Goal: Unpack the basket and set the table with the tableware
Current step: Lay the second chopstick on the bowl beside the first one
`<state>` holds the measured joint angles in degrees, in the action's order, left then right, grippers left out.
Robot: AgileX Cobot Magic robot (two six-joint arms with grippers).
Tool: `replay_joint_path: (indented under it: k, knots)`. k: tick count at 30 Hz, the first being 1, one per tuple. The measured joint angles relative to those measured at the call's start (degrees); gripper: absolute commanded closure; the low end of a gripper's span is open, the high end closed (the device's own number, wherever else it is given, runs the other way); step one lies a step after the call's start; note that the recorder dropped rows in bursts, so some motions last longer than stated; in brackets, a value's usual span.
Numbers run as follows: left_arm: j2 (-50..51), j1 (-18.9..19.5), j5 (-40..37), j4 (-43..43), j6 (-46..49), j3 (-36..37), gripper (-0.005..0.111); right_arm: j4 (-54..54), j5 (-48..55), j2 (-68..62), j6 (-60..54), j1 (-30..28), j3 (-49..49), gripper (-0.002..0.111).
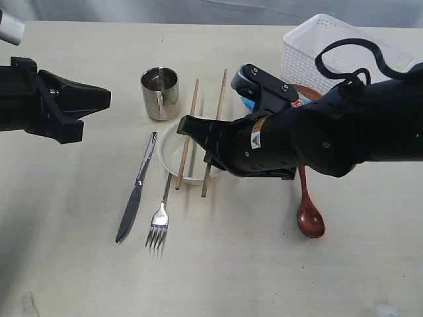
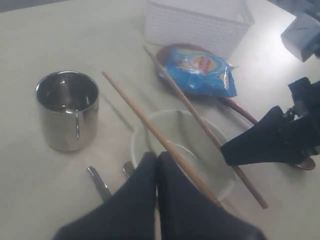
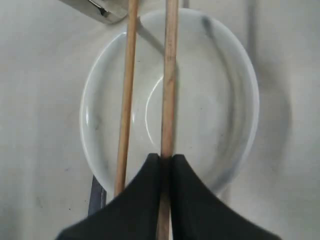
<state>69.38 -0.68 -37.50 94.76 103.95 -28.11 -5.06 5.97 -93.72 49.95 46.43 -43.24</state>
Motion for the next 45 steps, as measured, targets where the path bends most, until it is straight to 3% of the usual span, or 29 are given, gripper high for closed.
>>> replay_joint_path:
  k: [11, 13, 14, 16, 25, 29, 45]
  knots:
    - [0.00, 0.00, 0.00, 0.00, 0.00, 0.00, 0.107, -0.12, 2.18, 0.00, -1.93, 0.00, 0.00, 0.108]
    - [0.00, 0.00, 0.00, 0.00, 0.00, 0.00, 0.107, -0.12, 3.00, 0.00, -2.43, 0.00, 0.00, 0.099]
    - [0.00, 0.00, 0.00, 0.00, 0.00, 0.00, 0.107, -0.12, 3.11, 0.00, -2.59, 0.00, 0.00, 0.082]
    - [0.00, 0.00, 0.00, 0.00, 0.00, 0.00, 0.107, -0.12, 3.36, 0.00, -2.82, 0.00, 0.00, 0.062]
    - [0.00, 0.00, 0.00, 0.00, 0.00, 0.00, 0.107, -0.12, -1.14, 0.00, -7.53, 0.00, -0.24, 0.060]
    - [0.00, 0.00, 0.00, 0.00, 0.00, 0.00, 0.107, 3.14, 3.50, 0.00, -9.39, -0.53, -3.88, 0.042]
    - [0.00, 0.00, 0.00, 0.00, 0.00, 0.00, 0.107, 7.42, 9.82, -8.30, -10.95, -0.62, -13.66, 0.041]
